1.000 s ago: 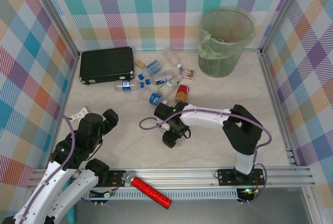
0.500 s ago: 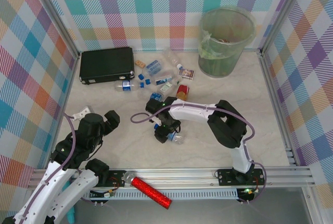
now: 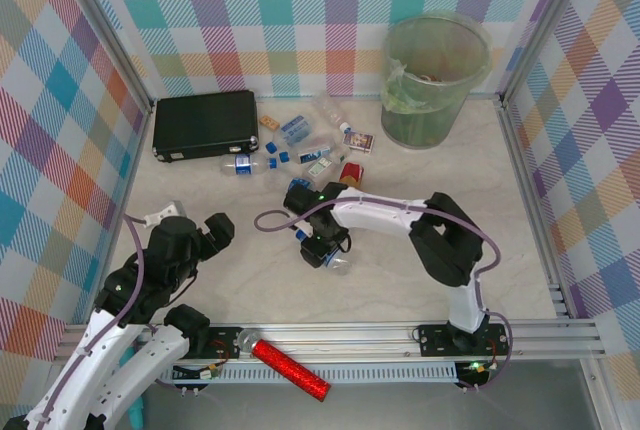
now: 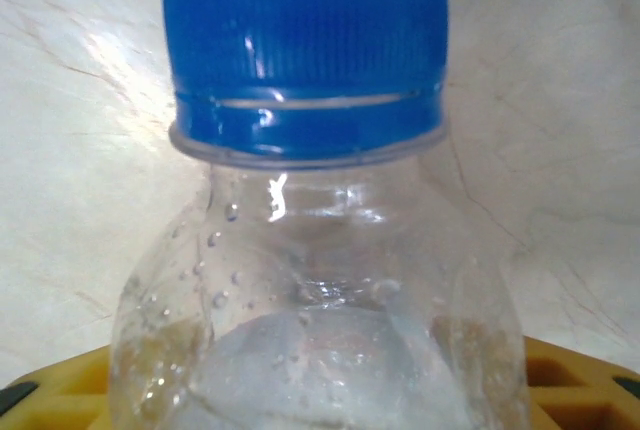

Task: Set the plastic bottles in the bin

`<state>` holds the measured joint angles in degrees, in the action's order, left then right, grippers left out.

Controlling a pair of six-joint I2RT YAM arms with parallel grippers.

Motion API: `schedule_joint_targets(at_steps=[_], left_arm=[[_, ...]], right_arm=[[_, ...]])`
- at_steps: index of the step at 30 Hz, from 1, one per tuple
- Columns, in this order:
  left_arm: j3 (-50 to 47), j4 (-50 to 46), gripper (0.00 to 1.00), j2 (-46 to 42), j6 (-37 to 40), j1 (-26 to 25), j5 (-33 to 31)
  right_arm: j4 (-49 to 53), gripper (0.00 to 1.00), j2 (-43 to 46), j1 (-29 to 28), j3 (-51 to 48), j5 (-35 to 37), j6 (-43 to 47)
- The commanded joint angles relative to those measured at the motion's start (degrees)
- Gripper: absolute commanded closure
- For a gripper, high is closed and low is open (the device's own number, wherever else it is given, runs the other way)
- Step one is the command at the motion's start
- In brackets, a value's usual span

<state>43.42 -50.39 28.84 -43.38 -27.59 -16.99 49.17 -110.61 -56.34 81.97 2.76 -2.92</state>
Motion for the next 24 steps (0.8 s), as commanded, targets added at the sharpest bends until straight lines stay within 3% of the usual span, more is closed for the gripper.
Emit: schedule_joint_targets(at_steps=[1,5,11,15,20,24], left_arm=[[1.68,3.3,0.0,0.69,2.07,0.44,3.9],[0.71,10.85,0.0,1.23,4.04,0.36,12.18],[2.77,14.85,0.0,5.73,5.91,-1.08,15.24],[4.24,16.51,0.0,10.86,6.28,-5.97,11.44],[7.56,19.42,0.0,18.89,7.92,-16.88,2.85],[11.35,20.38,0.0,25.29,9.24,-22.2,-1.31]], right_arm=[[-4.38,0.45,7.94,1.15,-1.97,-0.12,-1.43],[-10.52,0.48,15.16,3.95,-5.13,-0.74,-2.95],[-16.75,0.49,23.16,10.72,-6.69,-2.5,-5.42],[-19.87,0.5,27.73,15.03,-7.3,-1.08,-6.1],[-23.71,0.51,32.93,22.66,-7.97,-0.16,-7.85],[-27.38,0.54,35.09,27.7,-7.16,1.65,-8.26]])
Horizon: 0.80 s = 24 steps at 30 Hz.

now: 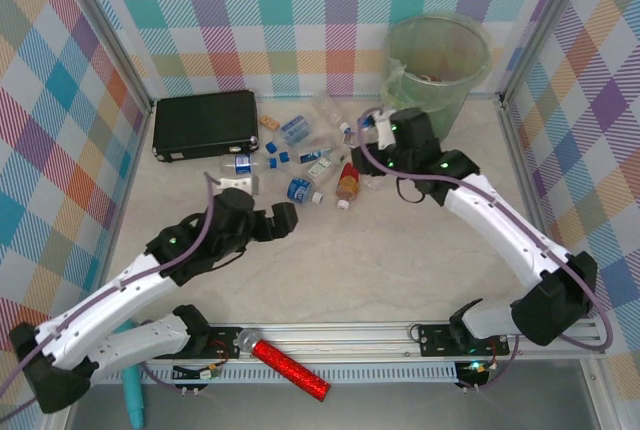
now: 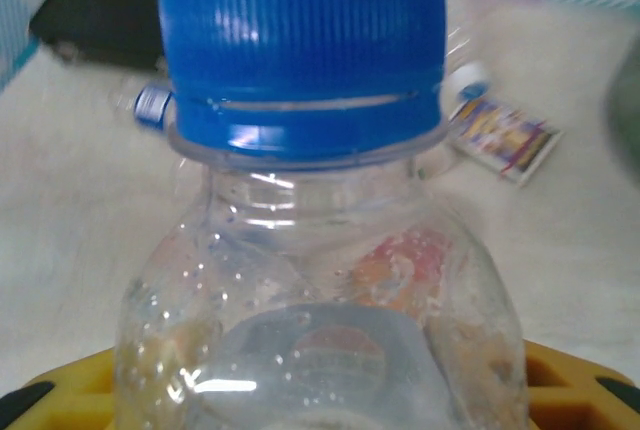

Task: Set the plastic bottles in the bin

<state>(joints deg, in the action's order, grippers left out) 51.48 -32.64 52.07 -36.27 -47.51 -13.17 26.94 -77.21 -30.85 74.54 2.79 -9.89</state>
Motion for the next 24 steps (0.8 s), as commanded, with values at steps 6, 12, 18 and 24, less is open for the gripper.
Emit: schedule_joint_targets(at_steps=[6,12,18,24], left_arm=[[7.12,3.75,0.0,8.47,3.13,-6.58,-6.92],[8.34,2.05,0.0,8.76,3.02,-7.35,-8.26],[7.99,0.96,0.0,5.4,2.38,-7.34,-9.02],[8.47,-3.85,0.0,2.22,1.88,-7.43,-10.98]], right_arm=[[-8.92,0.54,-0.87,8.87,5.77,6.72,-0.64],[-19.65,0.57,-5.52,15.35,10.1,9.95,-1.77],[-22.71,0.57,-17.55,18.14,22.18,10.48,-0.77],[-19.99,0.56,-25.36,19.94,33.58,10.12,-1.69]])
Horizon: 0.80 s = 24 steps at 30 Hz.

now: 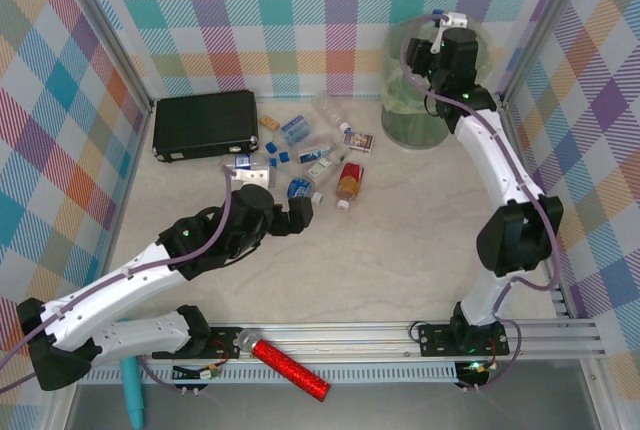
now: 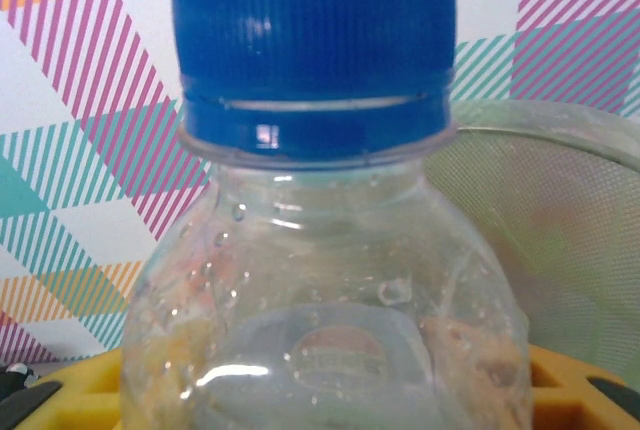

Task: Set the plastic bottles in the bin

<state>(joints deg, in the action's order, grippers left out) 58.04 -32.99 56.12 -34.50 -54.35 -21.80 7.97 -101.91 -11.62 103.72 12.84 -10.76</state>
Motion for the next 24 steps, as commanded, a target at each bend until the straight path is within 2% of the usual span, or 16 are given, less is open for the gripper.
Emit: schedule_joint_targets(at_steps=[1,9,13,16,17,18,22,23,24], left_arm=[[1.69,-3.86,0.0,-2.58,-0.03,-0.62,-2.9],[0.33,-4.64,0.0,-5.21,-0.21,-0.57,-4.11],[0.29,-5.3,0.0,-5.25,-0.39,-0.58,-4.39],[0.27,-5.6,0.0,-5.28,-0.37,-0.6,-4.65],[0.27,-5.73,0.01,-5.25,-0.31,-0.59,-4.81],[0.24,-5.77,0.0,-5.2,-0.14,-0.58,-4.95],[-0.11,-5.39,0.0,-4.81,-0.17,-0.59,-5.36],[-0.49,-4.98,0.0,-4.77,-0.3,-0.58,-5.36],[-0.88,-4.44,0.01,-4.68,-0.3,-0.61,-5.29]], right_arm=[[-0.88,0.55,-1.31,0.88,5.64,0.04,-0.94],[4.16,0.55,-8.53,2.43,15.76,1.45,1.44],[5.77,0.5,-10.15,2.74,16.42,1.73,3.44],[7.0,0.39,-10.09,3.0,15.72,1.76,3.65],[7.68,0.28,-9.96,3.09,15.65,1.8,3.42],[8.31,0.22,-9.7,3.07,15.48,1.88,3.04],[8.94,0.13,-7.3,3.09,13.16,0.22,2.87],[8.83,0.0,-6.56,3.09,12.42,-0.02,2.7],[8.89,0.01,-5.82,3.04,11.52,-0.39,2.84]])
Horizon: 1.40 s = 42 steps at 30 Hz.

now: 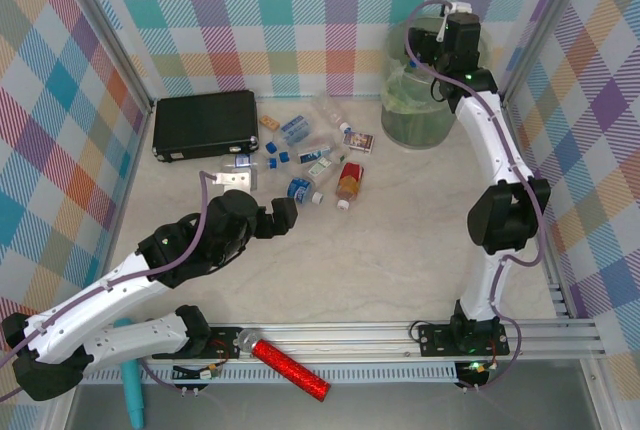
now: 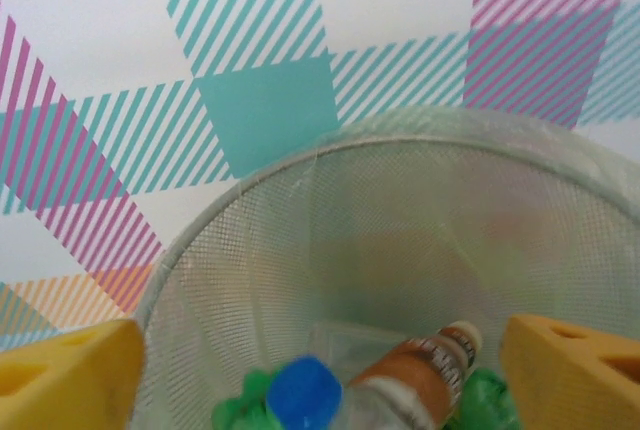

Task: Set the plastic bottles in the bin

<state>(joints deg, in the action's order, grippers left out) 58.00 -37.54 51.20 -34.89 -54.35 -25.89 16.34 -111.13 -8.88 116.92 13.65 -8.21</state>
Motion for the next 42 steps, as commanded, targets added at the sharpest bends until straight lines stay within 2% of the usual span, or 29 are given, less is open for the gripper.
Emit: schedule_joint_targets(at_steps=[1,9,15,19,27,33,37,42], left_arm=[[-1.31,0.71,0.01,0.44,-0.02,-0.6,-1.09],[-3.73,5.06,0.0,4.23,-0.61,-0.58,-1.89],[-5.09,7.6,0.0,8.95,-4.05,-0.33,-4.43],[-4.54,7.1,0.0,12.92,-7.69,1.83,-4.14],[-3.09,8.94,0.0,19.6,-13.24,10.12,5.1],[0.17,9.48,0.0,26.67,-16.69,14.07,10.31],[0.7,12.09,0.03,31.63,-19.57,16.13,14.06],[2.55,12.88,0.04,36.26,-21.08,20.35,15.81]], right_arm=[[0.8,0.01,4.35,0.29,-2.69,-1.34,0.33],[-1.04,0.01,16.62,0.09,-17.97,-4.53,-3.12],[-4.22,0.01,30.09,-1.49,-35.78,-9.51,-7.0],[-8.66,0.01,38.94,-3.23,-49.19,-12.3,-9.68],[-12.37,0.01,47.11,-6.39,-65.17,-17.87,-12.49],[-20.85,0.01,49.63,-9.28,-76.46,-20.17,-15.7],[-23.01,0.01,50.41,-10.28,-79.91,-19.74,-13.85],[-27.04,0.01,53.82,-10.32,-83.93,-20.38,-16.04]])
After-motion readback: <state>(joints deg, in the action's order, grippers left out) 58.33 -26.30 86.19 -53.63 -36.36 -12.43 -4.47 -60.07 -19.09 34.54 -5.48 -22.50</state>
